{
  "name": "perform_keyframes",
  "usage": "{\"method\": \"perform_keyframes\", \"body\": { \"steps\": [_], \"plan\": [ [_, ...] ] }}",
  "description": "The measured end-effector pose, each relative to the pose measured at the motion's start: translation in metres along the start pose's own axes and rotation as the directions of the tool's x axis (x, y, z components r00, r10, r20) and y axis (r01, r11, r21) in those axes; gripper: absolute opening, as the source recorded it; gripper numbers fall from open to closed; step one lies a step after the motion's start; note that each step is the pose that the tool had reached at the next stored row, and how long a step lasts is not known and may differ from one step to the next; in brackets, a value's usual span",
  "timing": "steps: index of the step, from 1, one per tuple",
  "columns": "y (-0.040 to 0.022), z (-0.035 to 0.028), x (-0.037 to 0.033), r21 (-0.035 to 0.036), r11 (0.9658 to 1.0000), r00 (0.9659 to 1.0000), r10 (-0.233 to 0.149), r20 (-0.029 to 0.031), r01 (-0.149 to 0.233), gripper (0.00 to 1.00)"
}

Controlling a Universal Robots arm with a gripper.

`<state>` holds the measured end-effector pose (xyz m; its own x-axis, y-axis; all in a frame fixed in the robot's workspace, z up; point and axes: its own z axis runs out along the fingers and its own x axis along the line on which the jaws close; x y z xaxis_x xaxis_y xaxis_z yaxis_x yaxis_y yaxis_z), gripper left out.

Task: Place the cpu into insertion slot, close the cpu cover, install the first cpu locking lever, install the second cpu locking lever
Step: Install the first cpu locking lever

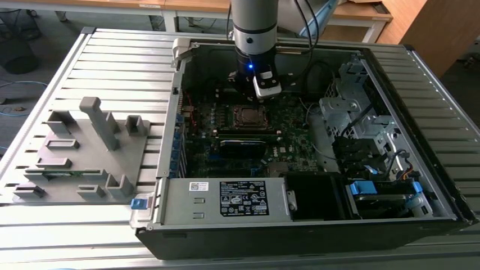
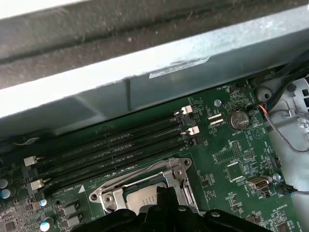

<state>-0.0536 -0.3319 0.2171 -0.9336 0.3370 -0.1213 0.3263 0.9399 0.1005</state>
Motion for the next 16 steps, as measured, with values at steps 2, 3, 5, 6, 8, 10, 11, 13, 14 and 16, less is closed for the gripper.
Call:
{"method": "perform_keyframes", "body": {
  "steps": [2, 3, 5, 6, 8, 10, 11, 13, 14, 16],
  "plan": [
    [0.0, 0.0004, 0.0, 0.0042, 1.0, 0.9999, 0.001, -0.0124, -0.001, 0.11],
    [-0.0001, 0.0007, 0.0001, 0.0089, 1.0, 0.9997, 0.002, -0.025, -0.001, 0.11],
    [-0.0001, 0.0013, 0.0001, 0.0189, 0.9998, 0.9986, 0.004, -0.0529, -0.003, 0.11],
    [-0.0001, 0.0016, 0.0001, 0.0241, 0.9997, 0.9977, 0.005, -0.0674, -0.003, 0.11],
    [-0.0001, 0.0021, 0.0001, 0.0356, 0.9994, 0.9951, 0.007, -0.0982, -0.004, 0.11],
    [-0.0001, 0.0023, 0.0, 0.0427, 0.9991, 0.993, 0.009, -0.1177, -0.004, 0.11],
    [-0.0002, 0.0023, 0.0, 0.0432, 0.9991, 0.9929, 0.009, -0.1186, -0.004, 0.11],
    [-0.0002, 0.0023, 0.0001, 0.0433, 0.9991, 0.9928, 0.01, -0.119, -0.004, 0.11],
    [-0.0001, 0.0024, 0.0001, 0.0431, 0.9991, 0.9928, 0.01, -0.1191, -0.004, 0.11],
    [-0.0001, 0.0024, 0.0, 0.0467, 0.9989, 0.9916, 0.01, -0.1287, -0.004, 0.11]
  ]
}}
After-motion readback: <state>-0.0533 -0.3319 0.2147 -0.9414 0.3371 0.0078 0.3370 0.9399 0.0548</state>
